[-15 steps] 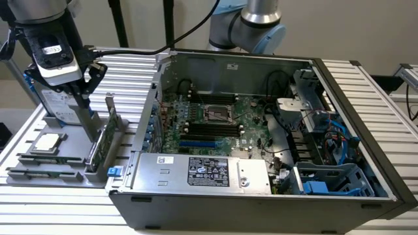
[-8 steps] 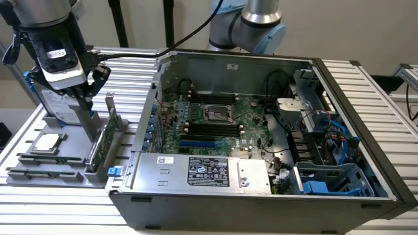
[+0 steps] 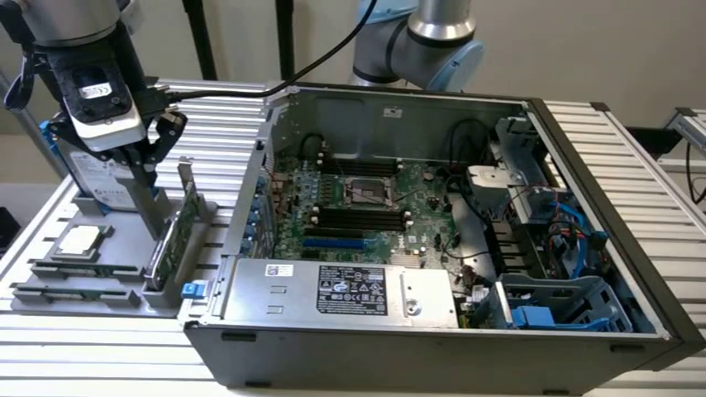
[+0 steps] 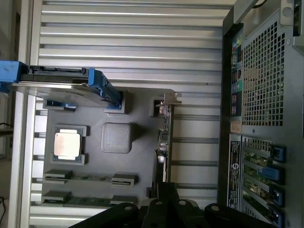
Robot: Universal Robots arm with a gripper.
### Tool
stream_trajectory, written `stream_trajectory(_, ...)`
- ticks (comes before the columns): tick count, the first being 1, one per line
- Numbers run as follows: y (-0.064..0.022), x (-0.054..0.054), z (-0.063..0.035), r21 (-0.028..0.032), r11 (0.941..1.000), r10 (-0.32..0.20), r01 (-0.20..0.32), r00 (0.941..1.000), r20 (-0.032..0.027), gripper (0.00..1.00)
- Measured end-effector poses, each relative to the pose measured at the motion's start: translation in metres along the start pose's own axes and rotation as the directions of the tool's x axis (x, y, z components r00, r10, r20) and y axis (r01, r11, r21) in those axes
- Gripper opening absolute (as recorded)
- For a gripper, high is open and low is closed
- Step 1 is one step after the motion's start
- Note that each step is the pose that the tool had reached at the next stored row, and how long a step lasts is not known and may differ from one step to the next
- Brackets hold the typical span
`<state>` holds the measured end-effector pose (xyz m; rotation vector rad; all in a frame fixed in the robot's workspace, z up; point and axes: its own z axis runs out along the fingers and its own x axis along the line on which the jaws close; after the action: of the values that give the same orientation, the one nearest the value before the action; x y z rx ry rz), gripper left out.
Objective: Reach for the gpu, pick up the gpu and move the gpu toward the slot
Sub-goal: 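Pick up the gpu and move the gpu toward the slot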
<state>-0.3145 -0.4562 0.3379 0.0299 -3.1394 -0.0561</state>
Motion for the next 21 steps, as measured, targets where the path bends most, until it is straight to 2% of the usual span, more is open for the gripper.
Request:
stream_trajectory(4, 0.0, 0.0, 0.0, 0.0, 1.0, 0.0, 0.0, 1.0, 0.0, 0.12)
stream_trajectory(8, 0.0, 0.0, 0.0, 0.0, 1.0, 0.0, 0.0, 1.0, 0.0, 0.36)
stream_trajectory(9, 0.0, 0.0, 0.0, 0.0, 1.0, 0.0, 0.0, 1.0, -0.0001, 0.36)
stream_trajectory(10, 0.0, 0.0, 0.0002, 0.0001, 1.0, 0.0, 0.0, 1.0, -0.0001, 0.42)
stream_trajectory(12, -0.0001, 0.0, 0.003, 0.0, 1.0, 0.0, 0.0, 1.0, 0.0, 0.42)
stream_trajectory(13, -0.0002, 0.0, 0.0047, 0.0, 1.0, 0.001, -0.001, 1.0, 0.0, 0.48)
stream_trajectory(21, -0.0007, 0.001, 0.0192, 0.0, 1.0, 0.009, -0.009, 1.0, 0.0004, 0.48)
